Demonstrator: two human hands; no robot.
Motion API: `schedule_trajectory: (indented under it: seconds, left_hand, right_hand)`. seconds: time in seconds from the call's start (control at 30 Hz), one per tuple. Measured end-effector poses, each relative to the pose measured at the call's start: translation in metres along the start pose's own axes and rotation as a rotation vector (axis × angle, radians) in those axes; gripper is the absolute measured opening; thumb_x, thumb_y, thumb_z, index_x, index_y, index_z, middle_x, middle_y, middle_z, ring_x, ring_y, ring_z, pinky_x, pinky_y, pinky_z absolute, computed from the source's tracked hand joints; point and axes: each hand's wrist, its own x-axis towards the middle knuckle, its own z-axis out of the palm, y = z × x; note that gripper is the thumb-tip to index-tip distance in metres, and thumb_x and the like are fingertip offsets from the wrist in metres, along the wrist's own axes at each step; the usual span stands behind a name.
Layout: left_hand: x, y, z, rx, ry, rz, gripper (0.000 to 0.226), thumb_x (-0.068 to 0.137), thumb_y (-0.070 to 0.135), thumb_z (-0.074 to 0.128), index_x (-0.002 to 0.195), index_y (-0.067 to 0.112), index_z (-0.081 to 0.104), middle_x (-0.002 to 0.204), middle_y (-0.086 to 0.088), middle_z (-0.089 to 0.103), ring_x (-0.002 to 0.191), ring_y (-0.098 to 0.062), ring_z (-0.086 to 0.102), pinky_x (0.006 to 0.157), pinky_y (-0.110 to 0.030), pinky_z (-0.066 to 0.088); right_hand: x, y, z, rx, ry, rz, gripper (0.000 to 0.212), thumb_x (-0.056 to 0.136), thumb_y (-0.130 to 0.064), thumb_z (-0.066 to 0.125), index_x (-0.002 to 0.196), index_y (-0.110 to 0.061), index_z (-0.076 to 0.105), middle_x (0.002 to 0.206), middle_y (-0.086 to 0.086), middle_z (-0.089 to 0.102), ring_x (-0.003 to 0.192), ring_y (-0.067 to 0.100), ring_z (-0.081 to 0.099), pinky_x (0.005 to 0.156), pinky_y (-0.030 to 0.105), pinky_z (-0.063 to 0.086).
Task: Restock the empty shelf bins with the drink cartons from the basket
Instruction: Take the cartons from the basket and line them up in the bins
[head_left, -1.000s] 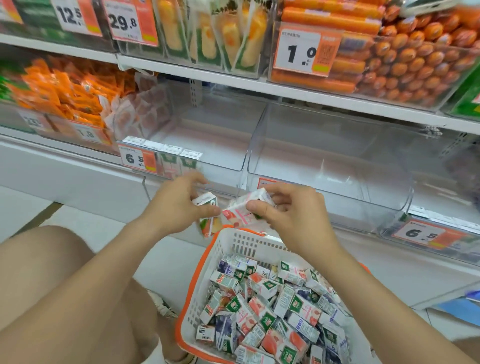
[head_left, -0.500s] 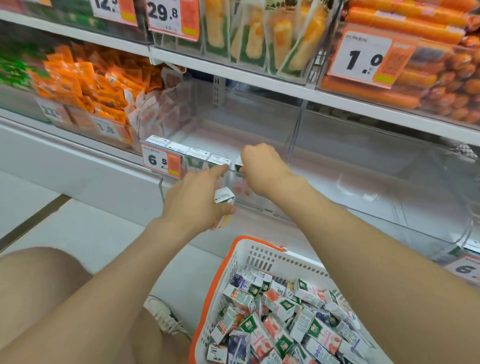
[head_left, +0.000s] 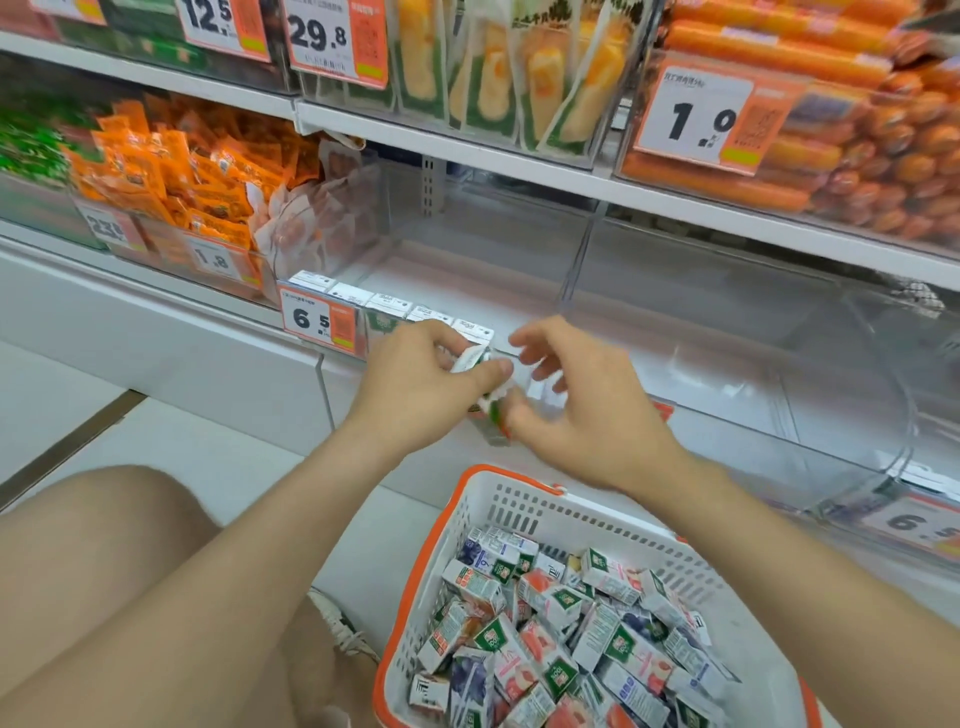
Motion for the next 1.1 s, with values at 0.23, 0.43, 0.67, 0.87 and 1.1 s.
schedule_trajectory:
  seconds: [0.23, 0.43, 0.67, 0.87, 1.1]
  left_hand:
    - [-0.021, 0.048, 0.036, -0.378, -0.219, -0.197, 0.036, 0.092, 0.039, 0.077, 0.101, 0.006, 0.064, 0.088, -0.017, 0.078, 0.069, -0.03, 0.077, 0.057, -0.032, 0.058]
    - [-0.02, 0.068, 0.053, -0.384, -0.315, -0.061, 0.013, 0.098, 0.013, 0.07, 0.111, 0.012, 0.073, 0.104, -0.015, 0.078, 0.09, -0.029, 0.079, 0.083, -0.041, 0.066]
    - [-0.003, 0.049, 0.056, 0.186, -0.017, 0.257, 0.026, 0.096, 0.012, 0.069, 0.113, 0.031, 0.073, 0.114, 0.006, 0.067, 0.095, -0.019, 0.069, 0.085, -0.035, 0.058]
    - [0.009, 0.021, 0.065, 0.553, -0.05, 0.373, 0.058, 0.093, 0.0, 0.066, 0.147, 0.017, 0.052, 0.134, -0.006, 0.058, 0.127, -0.029, 0.047, 0.102, -0.037, 0.041]
    - [0.017, 0.005, 0.071, 0.485, -0.137, 0.398, 0.053, 0.092, -0.009, 0.054, 0.137, 0.017, 0.041, 0.125, -0.006, 0.066, 0.123, -0.028, 0.045, 0.092, -0.041, 0.046]
  right_hand:
    - [-0.043, 0.037, -0.024, -0.159, 0.047, 0.029, 0.055, 0.083, -0.054, 0.08, 0.126, -0.026, 0.06, 0.107, -0.013, 0.063, 0.096, 0.011, 0.057, 0.083, 0.032, 0.049]
    - [-0.048, 0.046, -0.046, 0.711, 0.099, 0.408, 0.024, 0.102, -0.013, 0.063, 0.124, -0.023, 0.064, 0.093, 0.001, 0.081, 0.081, 0.018, 0.078, 0.081, 0.036, 0.063]
    - [-0.02, 0.069, -0.06, 0.731, 0.249, 0.336, 0.021, 0.105, -0.02, 0.062, 0.125, -0.018, 0.06, 0.109, 0.006, 0.075, 0.09, 0.026, 0.077, 0.073, 0.036, 0.063]
    - [0.007, 0.101, -0.048, 0.243, 0.225, 0.222, 0.03, 0.097, -0.027, 0.064, 0.125, -0.032, 0.055, 0.116, -0.009, 0.065, 0.105, 0.013, 0.062, 0.087, 0.03, 0.053]
    - [0.033, 0.097, -0.027, -0.003, -0.107, 0.294, 0.015, 0.088, -0.033, 0.067, 0.099, -0.023, 0.066, 0.091, -0.004, 0.071, 0.09, 0.019, 0.065, 0.077, 0.036, 0.054]
